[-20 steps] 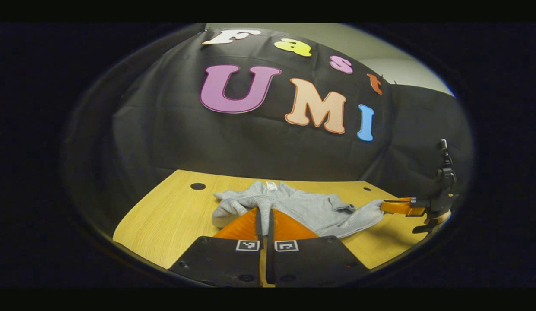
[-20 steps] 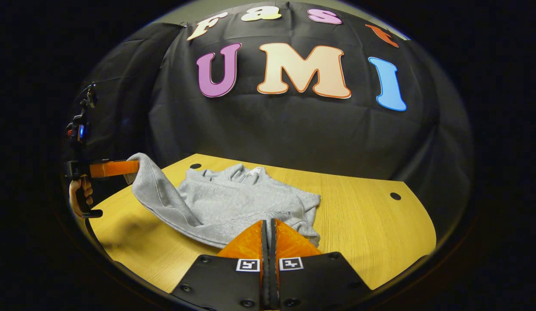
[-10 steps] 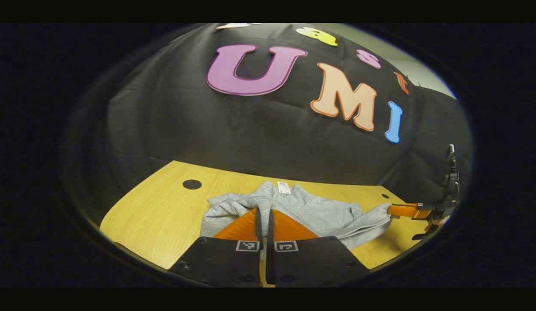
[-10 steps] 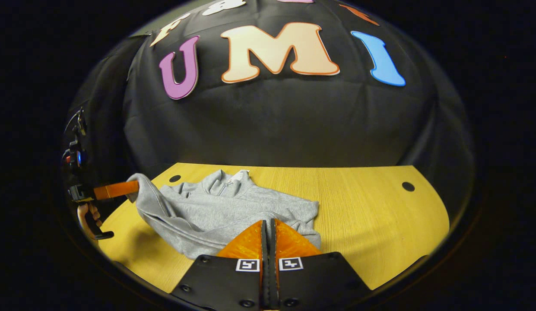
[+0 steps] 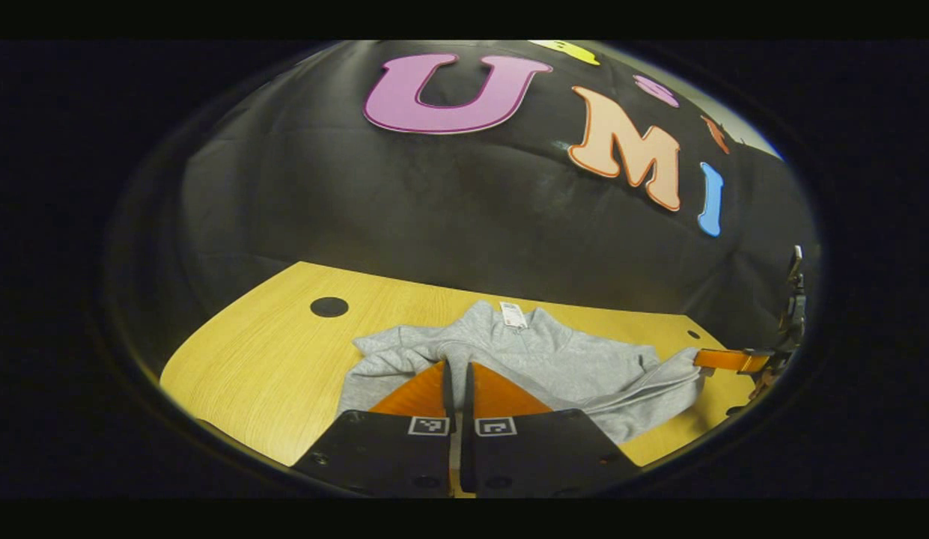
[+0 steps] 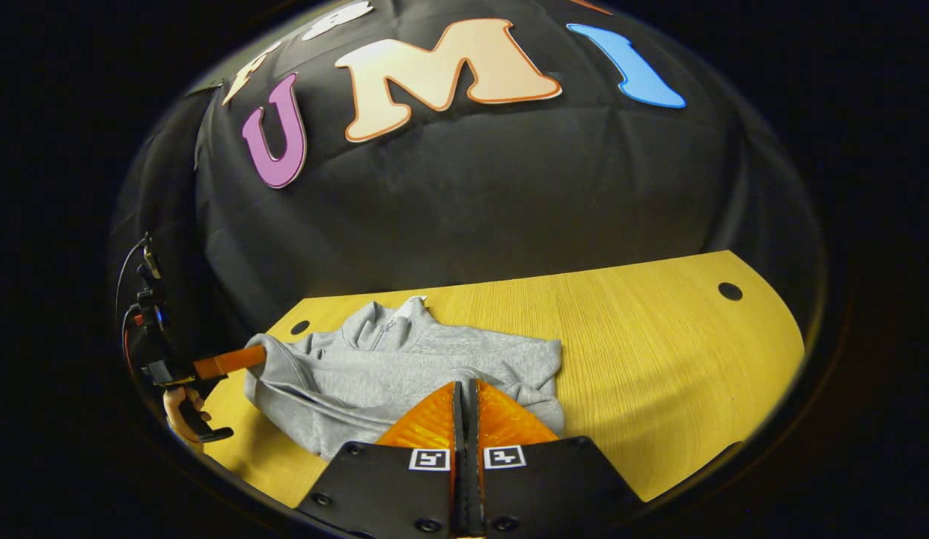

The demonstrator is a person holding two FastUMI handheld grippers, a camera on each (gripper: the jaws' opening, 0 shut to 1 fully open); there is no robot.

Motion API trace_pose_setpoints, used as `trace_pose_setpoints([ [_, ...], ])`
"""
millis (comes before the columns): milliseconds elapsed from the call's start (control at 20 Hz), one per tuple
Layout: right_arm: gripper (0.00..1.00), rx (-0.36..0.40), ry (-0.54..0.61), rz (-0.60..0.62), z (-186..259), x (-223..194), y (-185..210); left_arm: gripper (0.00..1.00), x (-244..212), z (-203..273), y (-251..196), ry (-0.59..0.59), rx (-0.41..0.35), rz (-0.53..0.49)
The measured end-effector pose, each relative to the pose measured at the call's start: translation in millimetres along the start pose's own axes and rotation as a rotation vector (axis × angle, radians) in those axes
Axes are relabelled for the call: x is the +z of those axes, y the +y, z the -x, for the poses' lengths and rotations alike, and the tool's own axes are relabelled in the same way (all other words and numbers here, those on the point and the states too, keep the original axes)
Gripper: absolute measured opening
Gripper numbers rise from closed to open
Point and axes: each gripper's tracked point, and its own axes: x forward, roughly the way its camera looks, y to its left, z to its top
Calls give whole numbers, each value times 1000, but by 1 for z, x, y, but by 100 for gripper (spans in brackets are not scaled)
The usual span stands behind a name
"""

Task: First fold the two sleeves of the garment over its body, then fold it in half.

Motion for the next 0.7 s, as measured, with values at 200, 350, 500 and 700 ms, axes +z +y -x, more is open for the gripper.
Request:
trace_pose_setpoints([
  [200, 3, 5, -18, -59, -7, 4, -5, 3, 6, -6, 4, -24, 35, -34],
  [350, 17, -7, -77, -95, -10, 24, -14, 43, 16, -9, -1, -53, 32, -63],
  [500, 61, 27, -123, -136, -6, 40, -11, 95, 25, -9, -2, -70, 62, -101],
  [700, 98, 3, -167, -53, 5, 47, -15, 93, 60, 6, -1, -179, 97, -99],
])
